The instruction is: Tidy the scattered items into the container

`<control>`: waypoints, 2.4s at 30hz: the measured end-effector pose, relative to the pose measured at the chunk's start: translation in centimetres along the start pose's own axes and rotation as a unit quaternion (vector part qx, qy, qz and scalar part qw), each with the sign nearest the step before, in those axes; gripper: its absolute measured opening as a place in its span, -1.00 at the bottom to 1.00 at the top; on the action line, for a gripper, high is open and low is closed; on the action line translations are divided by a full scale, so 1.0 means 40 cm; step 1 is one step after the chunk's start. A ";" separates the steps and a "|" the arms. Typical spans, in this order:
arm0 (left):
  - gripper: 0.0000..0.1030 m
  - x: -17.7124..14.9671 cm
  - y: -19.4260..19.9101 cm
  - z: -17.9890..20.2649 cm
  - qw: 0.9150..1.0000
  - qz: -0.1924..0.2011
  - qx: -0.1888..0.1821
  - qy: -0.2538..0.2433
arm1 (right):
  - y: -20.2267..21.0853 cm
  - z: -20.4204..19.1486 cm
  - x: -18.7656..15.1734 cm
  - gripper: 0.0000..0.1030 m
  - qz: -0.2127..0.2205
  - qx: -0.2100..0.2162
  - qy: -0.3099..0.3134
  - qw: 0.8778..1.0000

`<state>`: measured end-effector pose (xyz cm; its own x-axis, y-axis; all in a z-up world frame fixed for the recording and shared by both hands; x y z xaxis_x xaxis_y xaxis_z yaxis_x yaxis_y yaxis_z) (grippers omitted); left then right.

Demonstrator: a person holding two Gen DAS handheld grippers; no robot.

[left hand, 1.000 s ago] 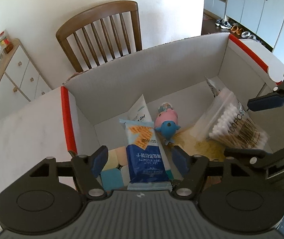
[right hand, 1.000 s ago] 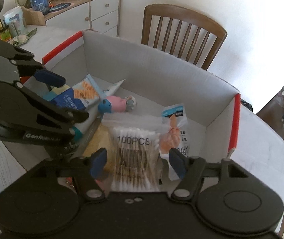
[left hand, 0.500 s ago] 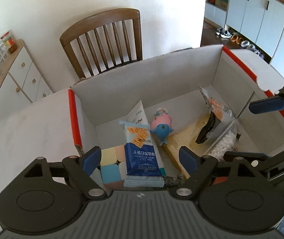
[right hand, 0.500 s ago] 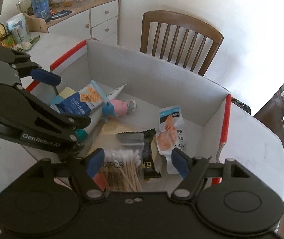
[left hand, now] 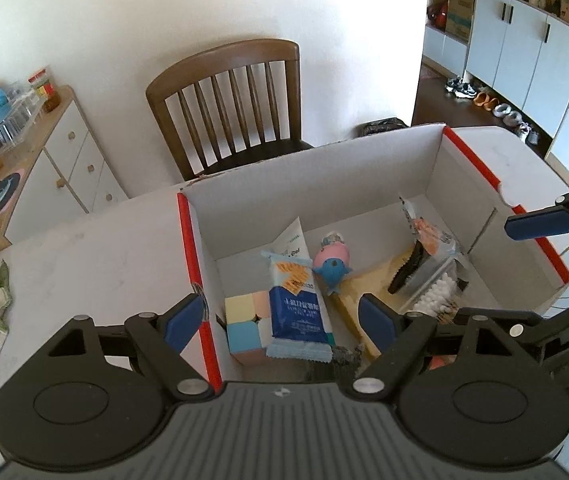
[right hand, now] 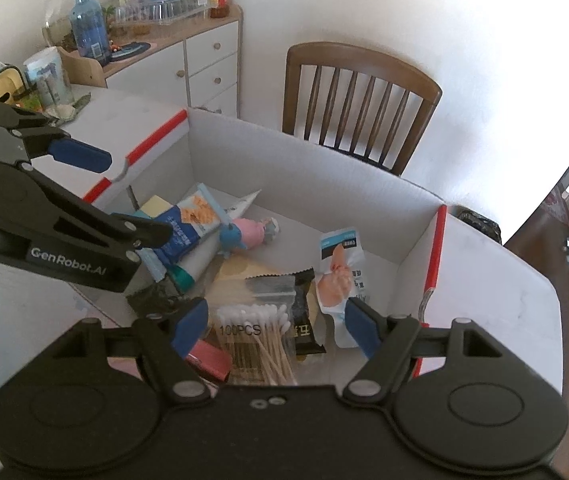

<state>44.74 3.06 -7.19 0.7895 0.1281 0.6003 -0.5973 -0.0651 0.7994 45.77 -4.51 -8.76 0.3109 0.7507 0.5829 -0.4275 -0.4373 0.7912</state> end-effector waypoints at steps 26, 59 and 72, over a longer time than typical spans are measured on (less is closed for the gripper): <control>0.65 -0.089 0.127 0.039 0.999 0.023 -0.021 0.013 | 0.165 -0.023 -0.030 1.00 0.039 0.040 -0.033 0.998; 0.65 -0.189 0.215 0.072 0.997 0.052 -0.035 0.044 | 0.244 -0.001 -0.129 1.00 0.050 0.032 -0.118 0.991; 0.65 -0.227 0.212 0.094 0.996 0.059 -0.040 0.052 | 0.249 -0.009 -0.162 1.00 0.045 0.025 -0.124 0.991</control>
<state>33.05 -2.39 -5.77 0.6960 0.2266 0.6813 -0.6981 -0.0082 0.7159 39.20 -13.54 -4.73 0.4754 0.5649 0.6745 -0.4225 -0.5259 0.7382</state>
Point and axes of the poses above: each gripper's, at about its wrist camera, not at the fingertips, and y roughly against the way its jaws point, z to its right, x to its top, the point moved 10 cm from there along -y, roughly the way its jaws point, and after that the axes turned 9 degrees about -x, right-handed, at the moved point
